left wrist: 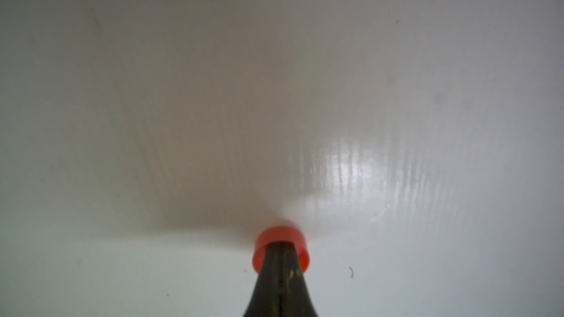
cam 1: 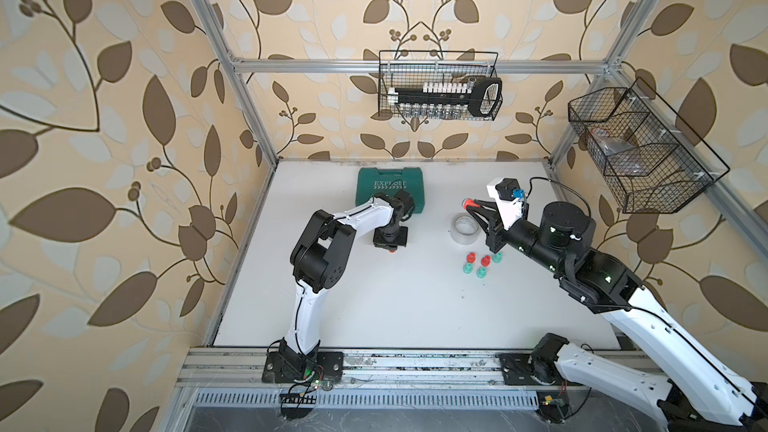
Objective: Close the stamp cap
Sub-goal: Move the cover to the center of the board.
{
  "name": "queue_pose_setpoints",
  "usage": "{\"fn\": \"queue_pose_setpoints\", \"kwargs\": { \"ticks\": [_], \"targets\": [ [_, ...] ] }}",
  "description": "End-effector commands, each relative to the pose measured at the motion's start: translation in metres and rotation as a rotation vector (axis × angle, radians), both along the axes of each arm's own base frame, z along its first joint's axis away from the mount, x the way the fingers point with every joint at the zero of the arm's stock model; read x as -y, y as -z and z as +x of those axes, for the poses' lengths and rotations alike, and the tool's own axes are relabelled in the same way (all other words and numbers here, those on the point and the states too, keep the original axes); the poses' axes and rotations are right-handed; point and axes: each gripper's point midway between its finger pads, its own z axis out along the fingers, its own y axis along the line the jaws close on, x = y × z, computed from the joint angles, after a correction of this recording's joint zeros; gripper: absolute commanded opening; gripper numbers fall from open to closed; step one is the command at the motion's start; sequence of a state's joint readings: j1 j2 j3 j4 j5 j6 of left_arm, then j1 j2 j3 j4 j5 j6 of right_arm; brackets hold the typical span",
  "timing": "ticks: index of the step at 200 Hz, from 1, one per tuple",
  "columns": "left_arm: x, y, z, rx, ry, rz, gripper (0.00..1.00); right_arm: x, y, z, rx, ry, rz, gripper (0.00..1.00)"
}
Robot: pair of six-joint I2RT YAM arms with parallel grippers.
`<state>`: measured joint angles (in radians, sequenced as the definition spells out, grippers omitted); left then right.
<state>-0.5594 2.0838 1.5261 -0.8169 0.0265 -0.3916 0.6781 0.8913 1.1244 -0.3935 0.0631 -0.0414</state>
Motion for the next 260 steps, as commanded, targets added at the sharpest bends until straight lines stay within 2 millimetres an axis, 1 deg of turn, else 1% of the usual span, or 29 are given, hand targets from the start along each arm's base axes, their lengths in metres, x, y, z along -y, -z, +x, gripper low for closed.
{"fn": "queue_pose_setpoints", "kwargs": {
  "ticks": [1,13,38,85,97,110,132,164,182,198,211,230,245,260],
  "targets": [
    [0.008,0.004,-0.025,-0.053,0.034,-0.006,0.0,0.003,0.001,-0.001,-0.001,0.007,0.0,0.0],
    [0.013,0.003,-0.036,-0.06,0.047,-0.009,0.0,0.004,0.002,0.0,-0.003,0.014,-0.006,0.0],
    [0.028,0.0,-0.066,-0.073,0.077,-0.018,0.0,0.007,0.004,0.002,-0.007,0.029,-0.02,0.0],
    [0.061,0.001,-0.138,-0.098,0.145,-0.013,0.0,0.009,0.014,0.004,-0.025,0.044,-0.042,0.0],
    [0.069,0.001,-0.15,-0.096,0.155,-0.009,0.0,0.009,0.015,0.004,-0.031,0.041,-0.043,0.0],
    [0.076,-0.001,-0.157,-0.09,0.165,-0.011,0.0,0.008,0.016,0.005,-0.038,0.039,-0.041,0.0],
    [0.085,-0.009,-0.154,-0.071,0.172,-0.018,0.0,0.008,0.014,0.006,-0.041,0.045,-0.032,0.0],
    [0.095,-0.039,-0.143,-0.012,0.192,-0.051,0.03,0.009,0.013,0.006,-0.063,0.056,-0.042,0.0],
    [0.096,-0.054,-0.14,0.014,0.204,-0.059,0.03,0.01,0.014,0.006,-0.084,0.065,-0.04,0.0],
    [0.092,-0.067,-0.137,0.04,0.207,-0.062,0.03,0.013,0.015,0.006,-0.114,0.088,-0.02,0.0],
    [0.086,-0.076,-0.135,0.057,0.202,-0.067,0.03,0.014,0.019,0.007,-0.158,0.108,0.006,0.0],
    [0.072,-0.089,-0.128,0.077,0.174,-0.092,0.03,0.011,0.033,0.007,-0.259,0.126,0.019,0.0],
    [0.054,-0.097,-0.117,0.091,0.14,-0.105,0.04,0.008,0.049,0.006,-0.352,0.138,0.02,0.0],
    [0.031,-0.104,-0.106,0.097,0.098,-0.119,0.04,0.004,0.066,0.005,-0.447,0.151,0.023,0.0]
  ]
}}
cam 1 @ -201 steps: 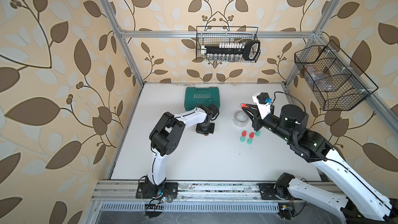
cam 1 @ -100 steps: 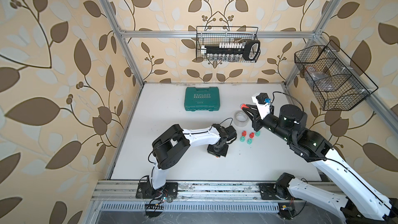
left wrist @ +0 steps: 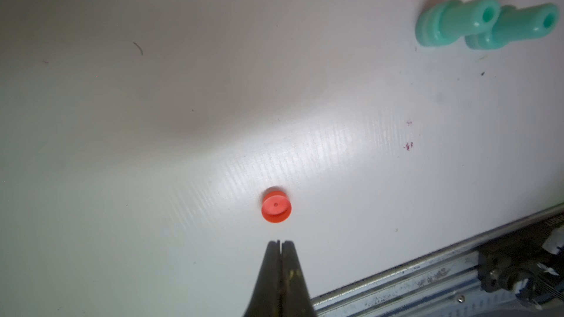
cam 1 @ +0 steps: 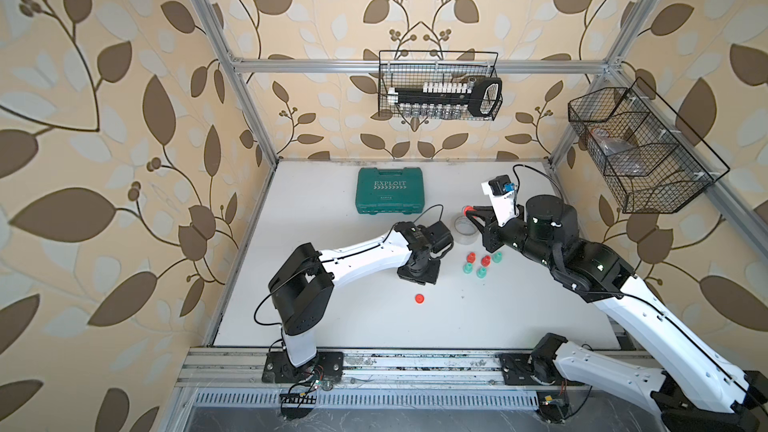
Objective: Close the stamp cap
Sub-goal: Move the cover to the center of the board, then close the cover of the stamp.
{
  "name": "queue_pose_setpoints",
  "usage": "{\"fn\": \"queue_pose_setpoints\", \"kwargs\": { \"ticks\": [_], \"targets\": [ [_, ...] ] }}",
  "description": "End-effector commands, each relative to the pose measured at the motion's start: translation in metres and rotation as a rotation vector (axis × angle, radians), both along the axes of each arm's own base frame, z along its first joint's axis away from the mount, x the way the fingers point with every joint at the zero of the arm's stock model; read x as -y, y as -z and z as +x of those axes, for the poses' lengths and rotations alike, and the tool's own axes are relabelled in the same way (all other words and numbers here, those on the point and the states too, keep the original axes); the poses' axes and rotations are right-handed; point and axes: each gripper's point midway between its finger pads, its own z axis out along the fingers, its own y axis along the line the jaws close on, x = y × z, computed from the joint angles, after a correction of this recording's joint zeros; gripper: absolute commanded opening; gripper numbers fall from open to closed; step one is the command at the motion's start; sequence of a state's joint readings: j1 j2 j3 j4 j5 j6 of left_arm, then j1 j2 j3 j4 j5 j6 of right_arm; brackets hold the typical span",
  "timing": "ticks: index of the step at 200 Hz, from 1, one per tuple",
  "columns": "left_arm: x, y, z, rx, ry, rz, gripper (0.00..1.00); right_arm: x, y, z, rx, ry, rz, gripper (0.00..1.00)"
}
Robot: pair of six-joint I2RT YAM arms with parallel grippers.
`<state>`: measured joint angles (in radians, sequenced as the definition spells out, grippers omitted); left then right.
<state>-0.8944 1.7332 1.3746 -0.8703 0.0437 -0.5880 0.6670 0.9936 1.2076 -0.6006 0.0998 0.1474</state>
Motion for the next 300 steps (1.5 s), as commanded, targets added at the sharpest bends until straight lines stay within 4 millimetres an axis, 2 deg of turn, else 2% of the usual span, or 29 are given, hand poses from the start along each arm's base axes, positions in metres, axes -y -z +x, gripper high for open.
{"fn": "queue_pose_setpoints", "kwargs": {
  "ticks": [1,34,48,82,103,131,157,187,194,227,261,300],
  "targets": [
    [-0.043,-0.018,0.017,0.028,-0.052,0.006,0.04,-0.001,0.026,-0.005,-0.185,0.047,0.028,0.0],
    [-0.095,-0.028,0.044,0.021,-0.165,-0.105,0.04,-0.022,0.072,-0.015,-0.395,0.026,-0.024,0.0],
    [-0.117,-0.029,0.057,0.012,-0.219,-0.158,0.04,-0.037,0.091,-0.023,-0.449,0.006,-0.072,0.0],
    [-0.166,-0.027,0.079,0.051,-0.292,-0.139,0.05,-0.068,0.137,-0.035,-0.584,-0.025,-0.163,0.0],
    [-0.184,-0.019,0.086,0.038,-0.339,-0.155,0.05,-0.084,0.158,-0.041,-0.637,-0.038,-0.21,0.0],
    [-0.201,-0.023,0.09,0.066,-0.366,-0.139,0.06,-0.099,0.18,-0.046,-0.717,-0.045,-0.234,0.0],
    [-0.209,-0.024,0.087,0.088,-0.375,-0.124,0.06,-0.109,0.2,-0.049,-0.783,-0.056,-0.265,0.0],
    [-0.211,-0.023,0.085,0.094,-0.383,-0.113,0.06,-0.112,0.217,-0.051,-0.806,-0.037,-0.389,0.0],
    [-0.213,-0.035,0.085,0.134,-0.385,-0.121,0.06,-0.113,0.219,-0.05,-0.799,-0.033,-0.419,0.0],
    [-0.216,-0.038,0.084,0.158,-0.395,-0.11,0.07,-0.114,0.236,-0.049,-0.8,-0.01,-0.515,0.0],
    [-0.216,-0.038,0.084,0.154,-0.395,-0.11,0.07,-0.112,0.248,-0.048,-0.812,0.012,-0.543,0.0],
    [-0.216,-0.038,0.084,0.156,-0.394,-0.111,0.06,-0.107,0.266,-0.057,-0.829,0.026,-0.544,0.0]
  ]
}}
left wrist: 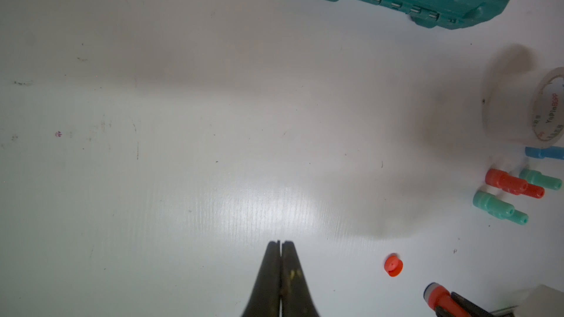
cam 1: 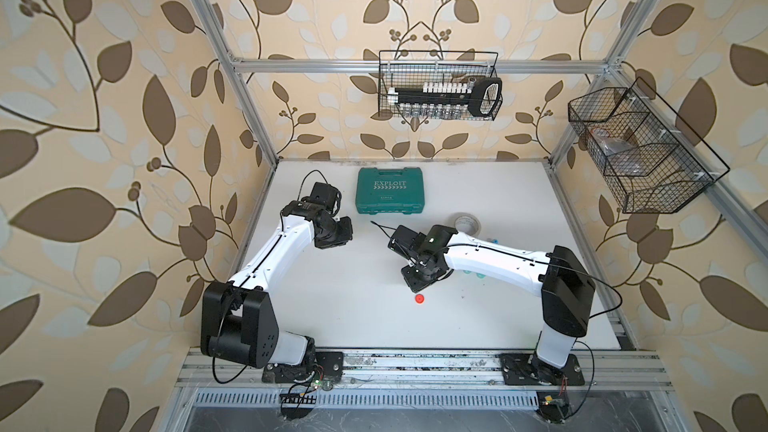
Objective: Close the stamp cap
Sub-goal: Close the cover of the stamp.
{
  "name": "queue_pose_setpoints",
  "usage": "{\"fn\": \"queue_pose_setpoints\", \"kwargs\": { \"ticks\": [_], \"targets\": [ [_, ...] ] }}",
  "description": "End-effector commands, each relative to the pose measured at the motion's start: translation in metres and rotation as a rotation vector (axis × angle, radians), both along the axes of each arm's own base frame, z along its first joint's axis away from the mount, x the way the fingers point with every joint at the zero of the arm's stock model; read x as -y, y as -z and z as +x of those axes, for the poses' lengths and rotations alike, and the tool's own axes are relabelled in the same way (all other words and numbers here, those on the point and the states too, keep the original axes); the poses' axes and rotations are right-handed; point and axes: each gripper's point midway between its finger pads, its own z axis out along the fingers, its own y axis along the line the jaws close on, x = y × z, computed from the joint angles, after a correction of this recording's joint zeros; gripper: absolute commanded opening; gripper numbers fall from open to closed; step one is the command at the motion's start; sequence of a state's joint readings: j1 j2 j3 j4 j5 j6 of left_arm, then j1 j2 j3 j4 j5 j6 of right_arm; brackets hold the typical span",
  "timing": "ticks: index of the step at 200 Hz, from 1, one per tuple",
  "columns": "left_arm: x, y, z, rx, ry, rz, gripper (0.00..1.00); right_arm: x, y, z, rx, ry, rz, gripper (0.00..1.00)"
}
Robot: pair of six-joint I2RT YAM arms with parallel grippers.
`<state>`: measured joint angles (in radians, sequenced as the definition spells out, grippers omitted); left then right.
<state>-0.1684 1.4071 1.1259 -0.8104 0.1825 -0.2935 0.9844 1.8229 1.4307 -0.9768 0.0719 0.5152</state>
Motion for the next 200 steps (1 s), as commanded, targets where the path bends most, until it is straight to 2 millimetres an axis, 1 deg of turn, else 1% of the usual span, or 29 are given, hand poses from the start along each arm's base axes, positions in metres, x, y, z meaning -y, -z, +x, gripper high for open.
{"fn": "queue_pose_setpoints", "kwargs": {
  "ticks": [1,47,112,150,200],
  "targets": [
    [-0.003,-0.005,0.001,0.027,0.005,0.013,0.06,0.008,0.015,-0.007,-0.007,0.018,-0.033,0.0],
    [-0.003,-0.005,0.0,0.023,0.009,0.016,0.06,0.007,0.034,-0.013,-0.019,0.029,-0.022,0.0],
    [-0.004,-0.003,0.001,0.019,0.007,0.022,0.05,0.004,0.053,-0.018,-0.045,0.025,-0.03,0.0],
    [-0.005,-0.002,0.001,0.017,0.007,0.026,0.05,0.008,0.056,-0.019,-0.044,0.03,-0.045,0.0],
    [-0.004,-0.001,0.002,0.011,0.01,0.024,0.05,0.011,0.052,-0.021,-0.031,0.035,-0.043,0.0]
  ]
}}
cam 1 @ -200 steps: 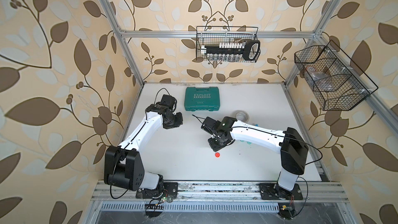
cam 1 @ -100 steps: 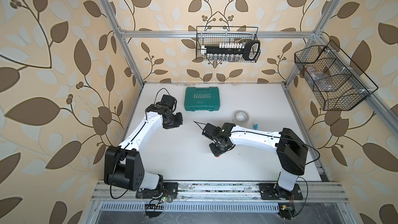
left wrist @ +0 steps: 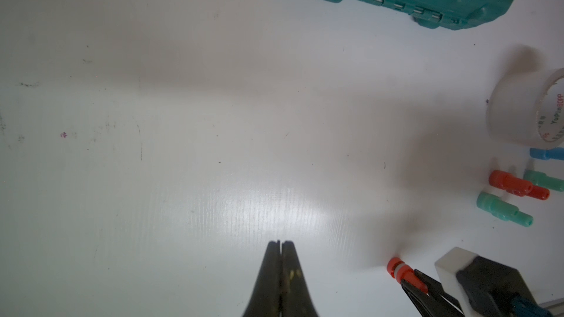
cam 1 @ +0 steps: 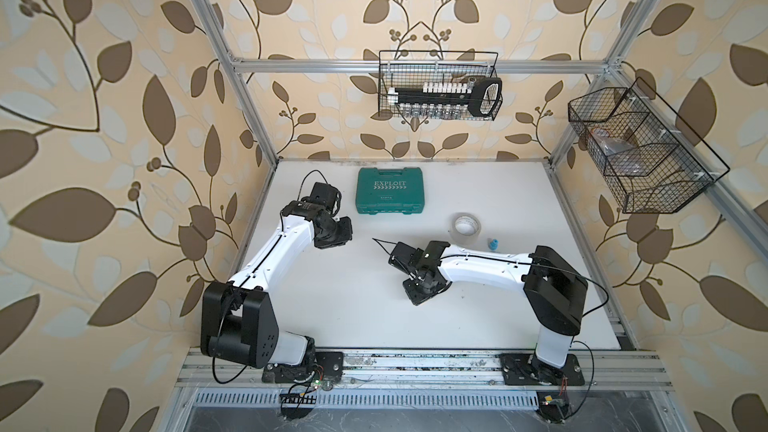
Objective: Close the stamp cap
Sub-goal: Close the cover of the stamp.
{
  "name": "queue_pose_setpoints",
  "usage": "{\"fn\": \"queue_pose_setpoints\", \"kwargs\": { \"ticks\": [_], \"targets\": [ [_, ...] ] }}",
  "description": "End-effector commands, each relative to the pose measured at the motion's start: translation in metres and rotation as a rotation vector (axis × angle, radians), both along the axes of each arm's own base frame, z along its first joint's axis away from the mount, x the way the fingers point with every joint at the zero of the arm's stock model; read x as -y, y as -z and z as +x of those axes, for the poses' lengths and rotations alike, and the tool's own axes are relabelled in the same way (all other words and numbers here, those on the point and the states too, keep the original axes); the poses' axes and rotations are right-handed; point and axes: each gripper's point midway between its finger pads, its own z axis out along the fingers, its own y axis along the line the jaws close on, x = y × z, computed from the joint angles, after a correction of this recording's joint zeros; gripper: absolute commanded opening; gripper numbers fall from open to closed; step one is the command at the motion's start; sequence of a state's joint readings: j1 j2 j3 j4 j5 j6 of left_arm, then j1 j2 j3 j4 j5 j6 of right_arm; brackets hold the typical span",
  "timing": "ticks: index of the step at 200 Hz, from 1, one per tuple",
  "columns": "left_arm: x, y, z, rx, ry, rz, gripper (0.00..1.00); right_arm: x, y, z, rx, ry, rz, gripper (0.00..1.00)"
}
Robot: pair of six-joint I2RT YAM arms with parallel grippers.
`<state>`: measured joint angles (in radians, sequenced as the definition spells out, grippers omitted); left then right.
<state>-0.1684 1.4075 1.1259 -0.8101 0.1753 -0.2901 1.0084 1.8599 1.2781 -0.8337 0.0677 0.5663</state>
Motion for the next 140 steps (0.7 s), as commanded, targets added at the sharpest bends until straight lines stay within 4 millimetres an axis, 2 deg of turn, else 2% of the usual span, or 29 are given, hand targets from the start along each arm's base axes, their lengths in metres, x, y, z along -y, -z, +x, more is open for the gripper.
{"fn": "queue_pose_setpoints", "kwargs": {
  "ticks": [1,140],
  "targets": [
    [-0.003,-0.001,0.001,0.008,0.009,0.015,0.05,0.006,0.002,-0.006,0.001,0.01,-0.014,0.0],
    [-0.002,0.002,0.0,-0.007,0.012,0.01,0.05,-0.006,0.019,-0.016,-0.035,-0.004,0.082,0.0]
  ]
}}
